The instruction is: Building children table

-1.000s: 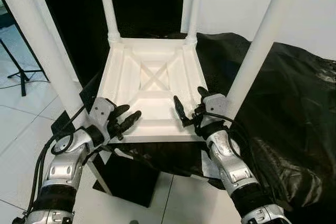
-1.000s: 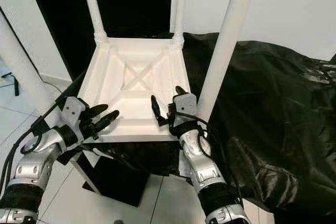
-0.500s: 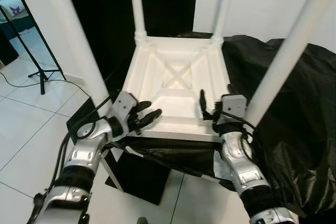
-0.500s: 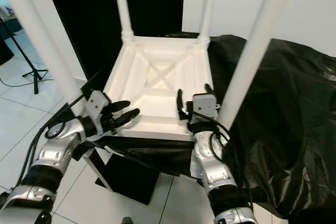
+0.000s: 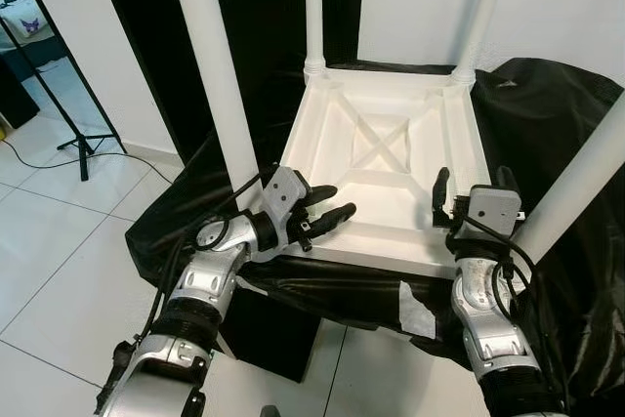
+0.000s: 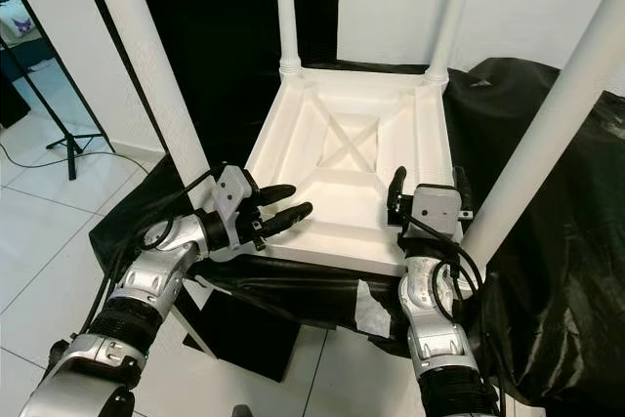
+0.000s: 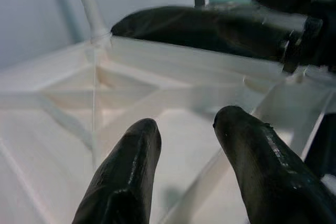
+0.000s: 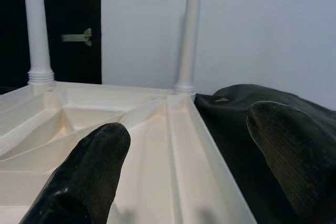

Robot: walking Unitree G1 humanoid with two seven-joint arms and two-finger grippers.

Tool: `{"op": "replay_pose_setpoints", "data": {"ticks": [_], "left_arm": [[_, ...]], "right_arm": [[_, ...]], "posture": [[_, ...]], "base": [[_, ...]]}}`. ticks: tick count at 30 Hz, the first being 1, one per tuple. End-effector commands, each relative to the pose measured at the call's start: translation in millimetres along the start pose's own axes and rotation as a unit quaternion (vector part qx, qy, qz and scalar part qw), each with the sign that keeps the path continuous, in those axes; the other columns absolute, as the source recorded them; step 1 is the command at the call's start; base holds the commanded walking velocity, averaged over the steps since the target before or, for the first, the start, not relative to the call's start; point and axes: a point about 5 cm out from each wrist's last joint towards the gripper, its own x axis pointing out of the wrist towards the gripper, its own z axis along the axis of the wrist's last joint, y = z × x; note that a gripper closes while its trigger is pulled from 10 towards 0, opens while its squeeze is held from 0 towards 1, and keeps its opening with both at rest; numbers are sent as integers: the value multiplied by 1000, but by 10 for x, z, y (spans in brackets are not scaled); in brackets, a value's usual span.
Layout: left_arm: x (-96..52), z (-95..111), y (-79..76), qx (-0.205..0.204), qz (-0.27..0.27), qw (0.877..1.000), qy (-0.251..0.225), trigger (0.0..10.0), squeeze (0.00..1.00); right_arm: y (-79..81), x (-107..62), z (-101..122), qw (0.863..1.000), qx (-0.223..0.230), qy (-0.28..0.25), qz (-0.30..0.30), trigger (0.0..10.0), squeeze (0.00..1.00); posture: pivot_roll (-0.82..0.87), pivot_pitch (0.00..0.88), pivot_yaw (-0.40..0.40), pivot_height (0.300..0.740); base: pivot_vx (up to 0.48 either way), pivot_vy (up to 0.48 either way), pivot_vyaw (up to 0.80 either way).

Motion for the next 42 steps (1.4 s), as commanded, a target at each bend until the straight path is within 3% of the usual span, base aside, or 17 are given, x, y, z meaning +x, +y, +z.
{"op": "replay_pose_setpoints", "data": {"ticks": [1, 5, 8, 11, 19, 20, 21, 22, 23, 26, 28, 30, 33, 38, 39, 41, 42], "left_arm": [[16, 40, -85, 3, -6, 1000, -9, 10000, 0], [-24, 75, -176, 1, -8, 1000, -18, 10000, 0], [-216, 77, -374, -5, -9, 1000, -15, 10000, 0], [-309, 77, -411, -6, 3, 1000, -11, 10000, 0], [-792, 110, -453, -9, 43, 999, 28, 10000, 0], [-900, 129, -466, -12, 45, 998, 40, 10000, 0], [-900, 129, -466, -12, 45, 998, 40, 10000, 0], [-1087, 149, -488, -23, 40, 997, 63, 10000, 0], [-1087, 149, -488, -23, 40, 997, 63, 10000, 0], [-1349, 147, -484, -37, 28, 994, 100, 10000, 0], [-1416, 145, -473, -39, 28, 993, 109, 10000, 0], [-1597, 98, -430, -62, 24, 987, 146, 10000, 0], [-1862, -21, -231, -57, 50, 977, 198, 10000, 0], [-1993, -87, -6, -41, 96, 970, 221, 10000, 0], [-2075, -122, 199, -19, 133, 961, 240, 10000, 0], [-2092, -125, 257, -10, 144, 959, 243, 10000, 0], [-2079, -105, 449, 15, 188, 953, 238, 10000, 0]], "right_arm": [[135, -36, -16, 999, 21, 6, 43, 10000, 0], [275, -42, 5, 995, 32, 3, 97, 10000, 0], [372, -77, -31, 987, 46, 18, 151, 10000, 0], [372, -103, -31, 985, 50, 18, 166, 10000, 0], [263, -298, -48, 978, 51, 23, 203, 10000, 0], [227, -328, -44, 977, 50, 24, 207, 10000, 0], [227, -328, -44, 977, 50, 24, 207, 10000, 0], [169, -372, -27, 976, 50, 25, 212, 10000, 0], [169, -372, -27, 976, 50, 25, 212, 10000, 0], [131, -440, 8, 971, 53, 26, 233, 10000, 0], [126, -462, 18, 969, 56, 27, 240, 10000, 0], [132, -530, 53, 961, 55, 25, 269, 10000, 0], [159, -615, 101, 947, 67, 27, 313, 10000, 0], [170, -652, 121, 935, 75, 34, 344, 10000, 0], [168, -685, 116, 927, 86, 48, 362, 10000, 0], [166, -697, 115, 925, 87, 51, 367, 10000, 0], [160, -739, 91, 918, 90, 66, 380, 10000, 0]], "posture": [[-17, 0, 29, 740], [-6, 0, 21, 740], [23, 0, 0, 740], [32, 0, -8, 740], [51, 0, -24, 740], [51, 0, -23, 740], [51, 0, -23, 740], [51, 0, -21, 740], [51, 0, -21, 740], [52, 0, -18, 740], [52, 0, -18, 740], [55, 0, -18, 740], [50, 0, -16, 740], [45, 0, -14, 740], [41, 0, -12, 740], [41, 0, -12, 740], [35, 0, -15, 740]], "base": [[0, 0, 0], [0, 0, 0], [0, 0, 0], [0, 0, 0], [0, 0, 0], [0, 0, 0], [0, 0, 0], [0, 0, 0], [0, 0, 0], [0, 0, 0], [0, 0, 0], [0, 0, 0], [0, 0, 0], [0, 0, 0], [0, 0, 0], [0, 0, 0], [0, 0, 0]]}}
